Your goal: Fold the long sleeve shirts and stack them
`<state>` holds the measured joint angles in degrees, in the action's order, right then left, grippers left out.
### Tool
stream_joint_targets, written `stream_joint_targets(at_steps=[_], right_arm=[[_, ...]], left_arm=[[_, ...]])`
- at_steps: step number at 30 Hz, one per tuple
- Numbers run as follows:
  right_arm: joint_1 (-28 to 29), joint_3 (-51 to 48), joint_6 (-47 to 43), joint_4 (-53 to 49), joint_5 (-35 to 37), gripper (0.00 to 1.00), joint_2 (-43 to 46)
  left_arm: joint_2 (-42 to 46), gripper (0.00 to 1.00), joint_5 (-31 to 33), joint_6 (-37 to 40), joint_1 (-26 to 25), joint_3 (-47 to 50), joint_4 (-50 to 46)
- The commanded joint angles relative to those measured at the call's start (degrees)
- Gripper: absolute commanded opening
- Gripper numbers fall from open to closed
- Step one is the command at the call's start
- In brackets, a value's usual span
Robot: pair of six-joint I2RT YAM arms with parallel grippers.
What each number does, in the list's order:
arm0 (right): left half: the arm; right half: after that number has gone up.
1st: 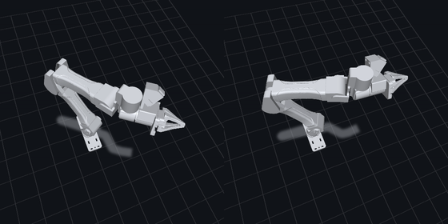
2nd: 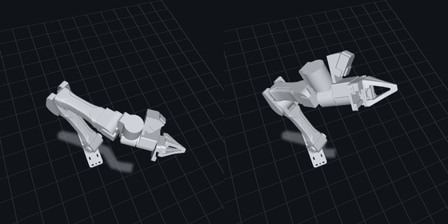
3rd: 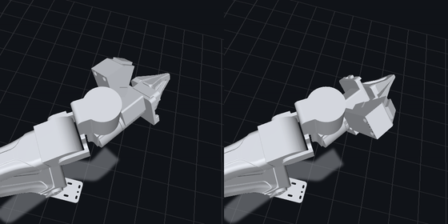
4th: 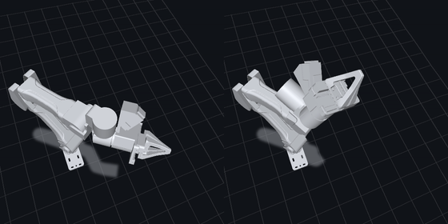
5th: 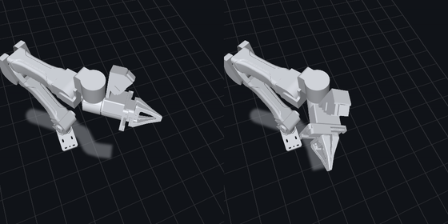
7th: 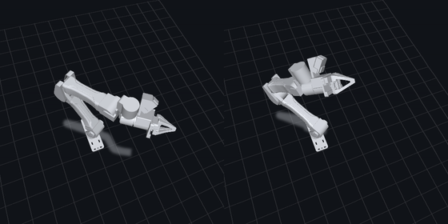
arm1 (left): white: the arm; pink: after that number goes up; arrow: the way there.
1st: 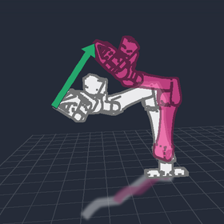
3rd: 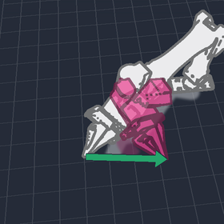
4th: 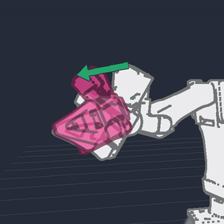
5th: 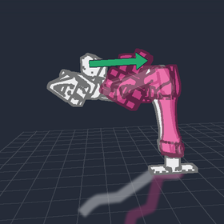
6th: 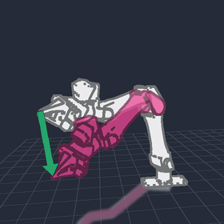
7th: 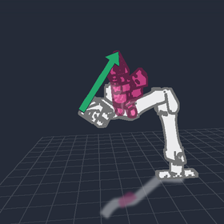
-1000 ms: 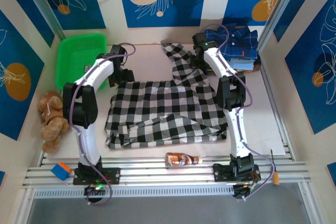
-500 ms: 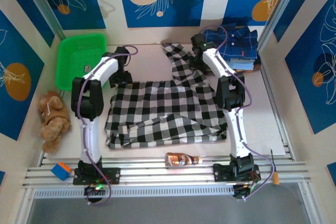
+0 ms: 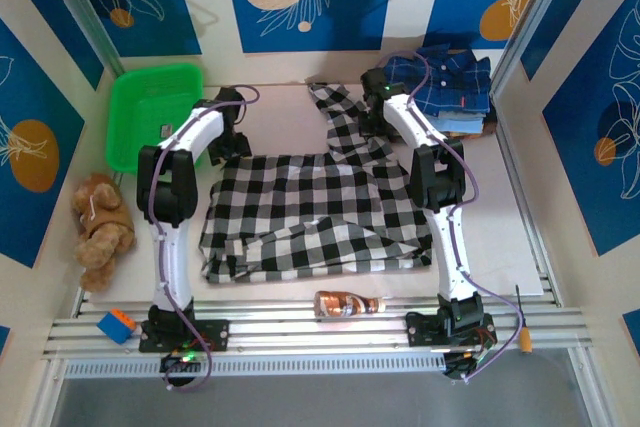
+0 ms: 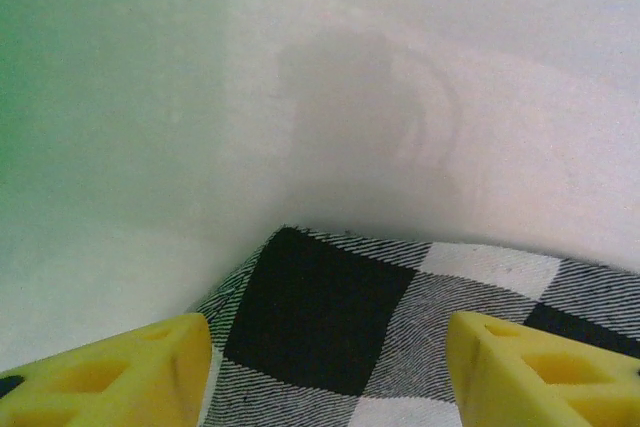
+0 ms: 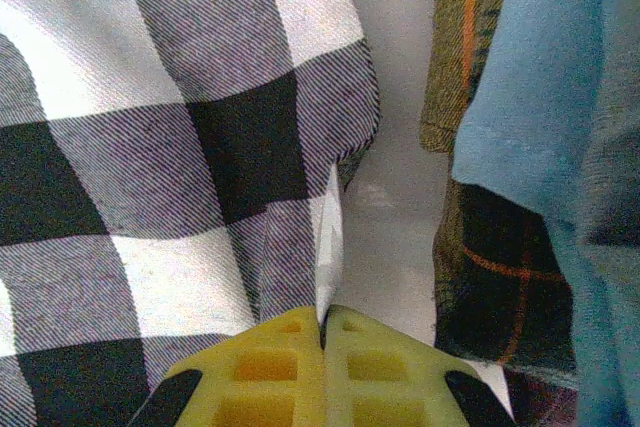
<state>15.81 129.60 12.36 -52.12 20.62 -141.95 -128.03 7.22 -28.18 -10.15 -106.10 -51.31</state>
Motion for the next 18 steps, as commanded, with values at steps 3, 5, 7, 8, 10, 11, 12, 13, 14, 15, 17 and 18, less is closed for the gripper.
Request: stream_joint_targets(at_steps=[3, 5, 7, 8, 10, 11, 12, 13, 14, 15, 17, 18], right_arm=[[0.5, -1.2, -0.9, -1.0, 0.0, 0.0, 4.3], [0.6, -1.3, -0.9, -0.9, 0.1, 0.0, 4.4], [0.6, -1.3, -1.1, -0.9, 0.2, 0.0, 4.5], [0.6, -1.3, -1.1, -1.0, 0.2, 0.0, 4.6], [0.6, -1.3, -1.1, -0.9, 0.3, 0.0, 4.6], [0.6, -1.3, -1.1, -1.0, 0.5, 0.0, 4.6], [0.6, -1.3, -1.0, -0.9, 0.5, 0.0, 4.6], [0.6, -1.3, -1.1, -1.0, 0.6, 0.0, 4.6], [0.6, -1.3, -1.2, -1.0, 0.6, 0.0, 4.6], [0.6, -1.3, -1.2, -1.0, 0.6, 0.0, 4.6], [0.6, -1.3, -1.3, -1.0, 0.6, 0.0, 4.7], [0.6, -1.3, -1.3, -1.0, 0.6, 0.0, 4.7]], left_arm=[[-2.8, 0.61, -1.9, -0.8, 0.6, -1.9, 0.4], [-3.0, 0.58, -1.9, -0.7, 0.6, -1.8, 0.0], [-3.3, 0.55, -0.9, -0.7, 0.6, -1.8, -1.1], [-3.4, 0.54, -1.0, -0.6, 0.6, -1.8, -1.3], [-3.5, 0.48, -1.4, -0.4, 0.7, -1.5, -1.4], [-3.5, 0.45, -1.3, -0.4, 0.6, -1.3, -1.4], [-3.5, 0.4, -1.1, -0.4, 0.7, -1.3, -1.5], [-3.4, 0.38, -0.9, -0.4, 0.7, -1.2, -1.4], [-3.3, 0.37, -0.5, -0.3, 0.7, -1.2, -1.3], [-3.1, 0.37, -0.1, -0.1, 0.7, -1.3, -1.3], [-3.1, 0.42, 0.3, 0.5, 0.8, -2.1, -1.4], [-3.2, 0.44, 0.3, 0.7, 0.9, -2.7, -1.6]])
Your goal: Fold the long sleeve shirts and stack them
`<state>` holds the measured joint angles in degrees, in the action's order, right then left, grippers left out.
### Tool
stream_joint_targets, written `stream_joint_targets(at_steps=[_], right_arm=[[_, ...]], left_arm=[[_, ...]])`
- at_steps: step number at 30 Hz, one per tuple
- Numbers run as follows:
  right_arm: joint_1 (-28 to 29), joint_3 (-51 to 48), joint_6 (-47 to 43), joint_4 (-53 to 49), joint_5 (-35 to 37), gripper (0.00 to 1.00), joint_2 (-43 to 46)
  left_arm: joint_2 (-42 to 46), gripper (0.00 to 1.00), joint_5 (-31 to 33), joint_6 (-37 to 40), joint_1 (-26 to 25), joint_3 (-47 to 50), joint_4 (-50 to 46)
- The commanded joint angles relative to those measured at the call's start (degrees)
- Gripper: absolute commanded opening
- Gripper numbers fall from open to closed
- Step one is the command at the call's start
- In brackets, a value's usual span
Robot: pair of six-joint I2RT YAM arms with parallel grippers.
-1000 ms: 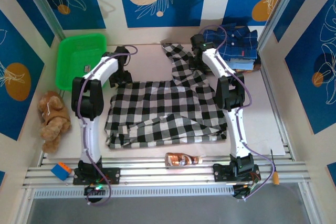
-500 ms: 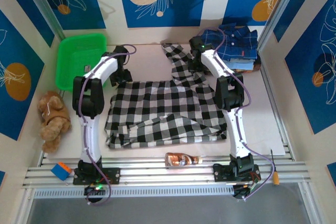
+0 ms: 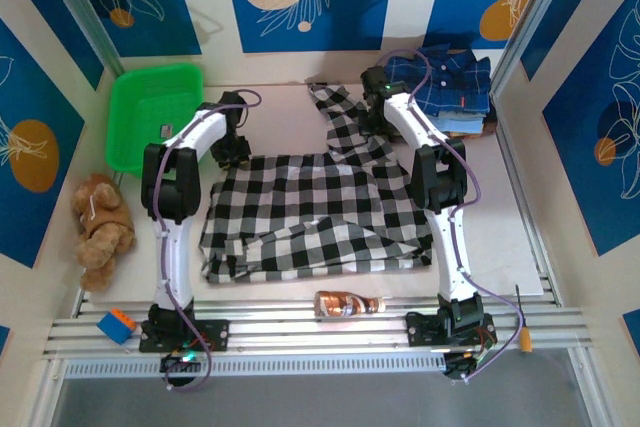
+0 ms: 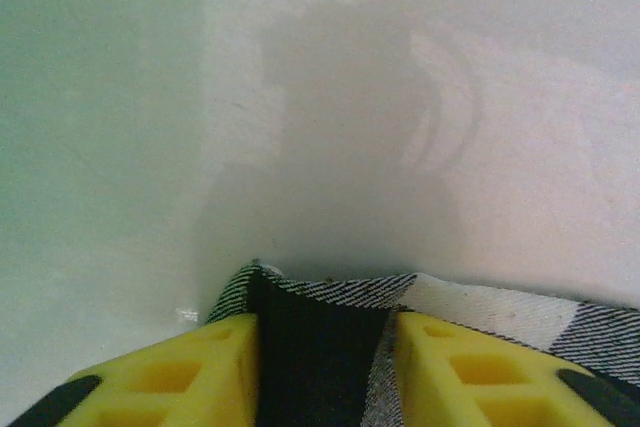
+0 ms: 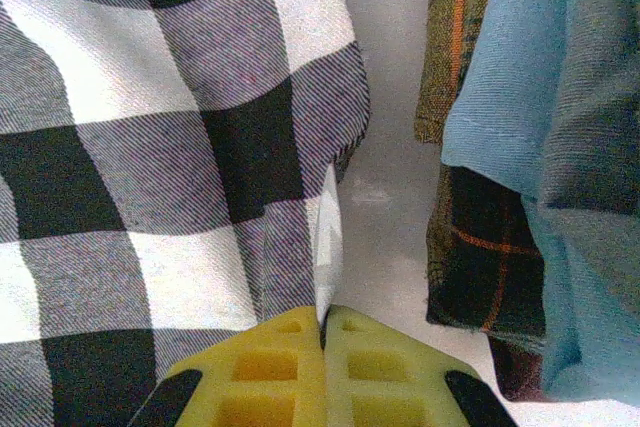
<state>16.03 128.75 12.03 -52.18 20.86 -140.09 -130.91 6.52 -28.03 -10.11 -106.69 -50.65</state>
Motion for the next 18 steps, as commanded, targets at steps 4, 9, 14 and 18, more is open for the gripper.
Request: stream_joint_targets(at_steps=[4, 9, 14, 18], right_arm=[[0.4, -0.6, -1.0, -1.1, 0.5, 0.0, 2.8], [0.5, -0.7, -1.1, -1.1, 0.5, 0.0, 2.7], [0.5, -0.6, -1.3, -1.1, 0.4, 0.0, 2.7], [0.5, -0.8, -1.5, -1.4, 0.3, 0.0, 2.9]], left_arm=[[0.1, 0.56, 2.3, 0.4, 1.0, -2.7, -2.7], [0.7, 0.62, 2.6, -0.3, 1.2, -3.4, -1.8], [-0.7, 0.62, 2.4, -1.2, 1.2, -5.6, -2.0], [-2.3, 0.61, 1.6, -1.7, 1.2, -6.7, -2.2]])
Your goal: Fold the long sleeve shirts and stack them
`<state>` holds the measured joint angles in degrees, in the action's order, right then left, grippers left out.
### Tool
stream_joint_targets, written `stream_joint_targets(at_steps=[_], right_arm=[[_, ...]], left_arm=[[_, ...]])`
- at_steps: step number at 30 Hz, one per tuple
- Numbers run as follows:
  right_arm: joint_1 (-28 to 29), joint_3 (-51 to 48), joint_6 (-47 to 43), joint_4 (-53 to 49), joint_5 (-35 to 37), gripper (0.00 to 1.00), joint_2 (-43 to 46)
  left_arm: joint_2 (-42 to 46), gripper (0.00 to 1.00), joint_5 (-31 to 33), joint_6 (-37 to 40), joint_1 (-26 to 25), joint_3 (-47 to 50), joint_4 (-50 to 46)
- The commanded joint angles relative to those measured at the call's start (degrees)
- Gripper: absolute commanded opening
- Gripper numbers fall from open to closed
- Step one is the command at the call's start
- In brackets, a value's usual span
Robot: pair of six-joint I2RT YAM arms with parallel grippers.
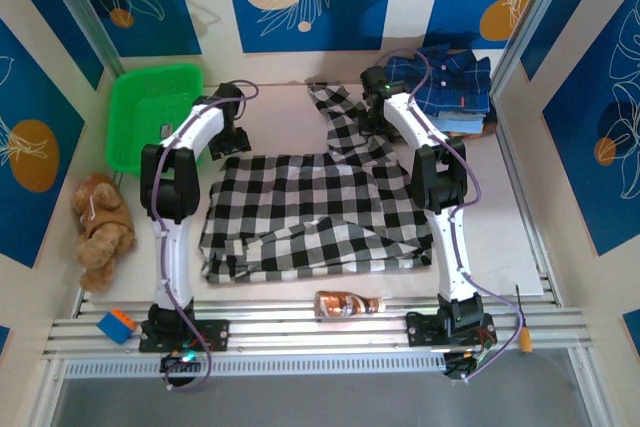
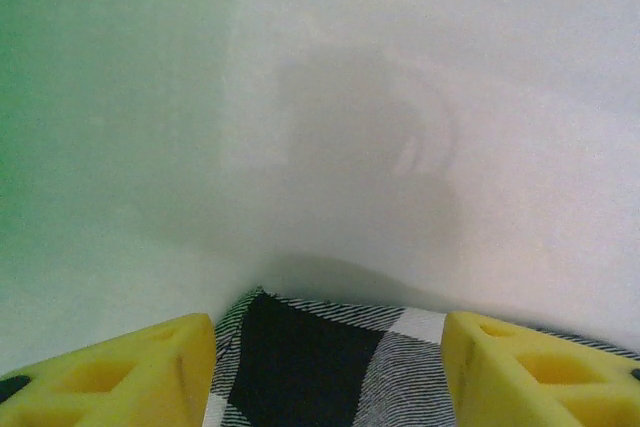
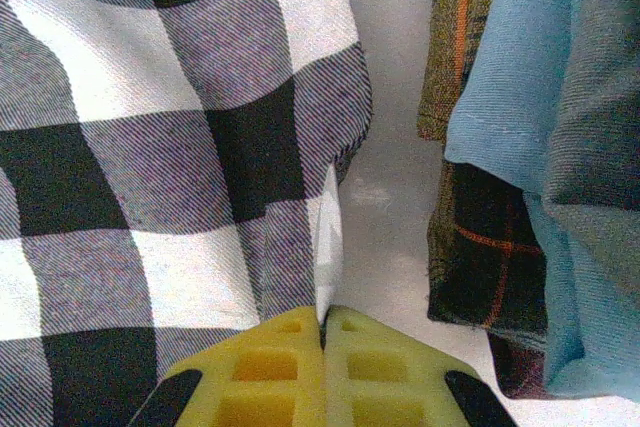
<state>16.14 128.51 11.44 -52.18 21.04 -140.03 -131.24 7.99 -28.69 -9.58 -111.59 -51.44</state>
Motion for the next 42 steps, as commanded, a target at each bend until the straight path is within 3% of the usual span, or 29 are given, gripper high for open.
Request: stream_joint_targets(at_steps=[1, 12, 27, 42], right_arm=[[0.3, -0.8, -0.9, -1.3, 0.1, 0.0, 2.9], [0.3, -0.7, -1.0, -1.2, 0.0, 0.0, 2.7], [0.2, -1.7, -0.5, 1.5, 0.6, 0.0, 4.9], [0.5, -7.8, -2.0, 8.1, 0.6, 0.0, 12.7]], left_arm=[[-2.4, 0.59, 0.2, -1.0, 0.7, -2.0, -1.7], [-3.5, 0.52, -0.5, -1.0, 0.5, -0.6, -3.7], [-2.7, 0.08, 0.0, 2.1, 0.6, -1.1, -3.4], [11.0, 0.0, 2.4, 7.4, 0.6, 12.3, 4.6]])
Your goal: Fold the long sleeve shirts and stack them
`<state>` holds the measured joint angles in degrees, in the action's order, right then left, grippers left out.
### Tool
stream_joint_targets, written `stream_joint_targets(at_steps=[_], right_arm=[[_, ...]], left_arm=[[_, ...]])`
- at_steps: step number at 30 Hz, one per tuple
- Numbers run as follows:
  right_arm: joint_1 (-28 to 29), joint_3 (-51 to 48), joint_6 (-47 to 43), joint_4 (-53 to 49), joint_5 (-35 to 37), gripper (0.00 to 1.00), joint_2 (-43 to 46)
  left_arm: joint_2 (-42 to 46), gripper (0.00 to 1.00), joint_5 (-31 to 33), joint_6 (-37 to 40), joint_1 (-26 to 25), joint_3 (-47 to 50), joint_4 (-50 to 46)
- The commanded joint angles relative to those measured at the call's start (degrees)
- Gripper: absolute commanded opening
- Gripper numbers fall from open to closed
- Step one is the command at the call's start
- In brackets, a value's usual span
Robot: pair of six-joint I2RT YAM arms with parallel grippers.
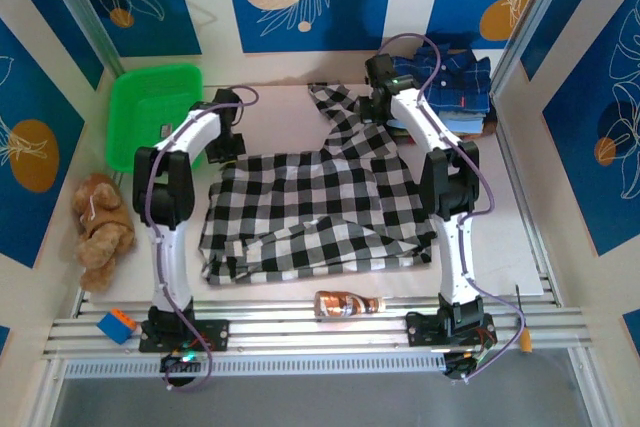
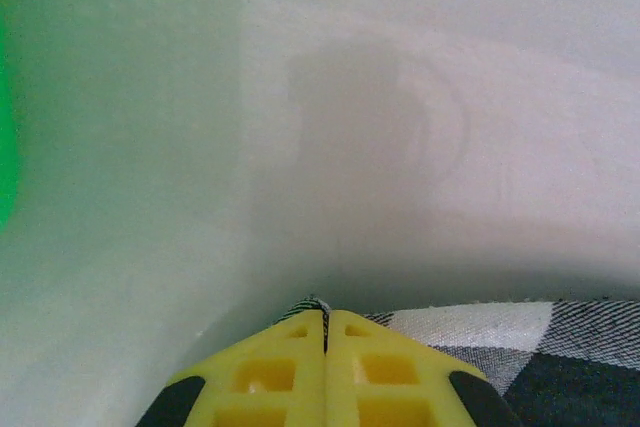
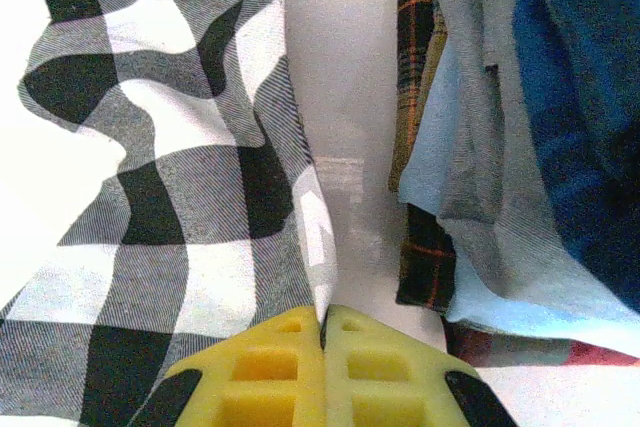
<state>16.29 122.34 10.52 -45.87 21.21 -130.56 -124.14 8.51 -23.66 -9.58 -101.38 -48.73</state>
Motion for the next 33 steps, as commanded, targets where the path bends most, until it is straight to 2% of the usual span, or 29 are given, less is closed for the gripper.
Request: stream_joint_targets(at_steps=[1, 8, 21, 33], right_arm=[[0.3, -2.5, -1.3, 2.1, 0.6, 0.0, 3.8], [0.4, -11.0, -2.1, 5.2, 1.0, 0.0, 9.8], [0.9, -31.6, -0.5, 6.4, 2.2, 0.0, 26.5], [1.7, -47.5, 5.8, 4.8, 3.2, 0.0, 37.4]], left_arm=[[4.7, 0.0, 2.0, 2.8, 0.6, 3.1, 2.5], [10.8, 0.0, 1.4, 4.8, 0.5, 11.0, 8.0], [24.9, 0.0, 3.3, 8.0, 0.1, 27.2, 14.5], [31.6, 0.0, 4.2, 4.7, -3.3, 38.2, 13.5]])
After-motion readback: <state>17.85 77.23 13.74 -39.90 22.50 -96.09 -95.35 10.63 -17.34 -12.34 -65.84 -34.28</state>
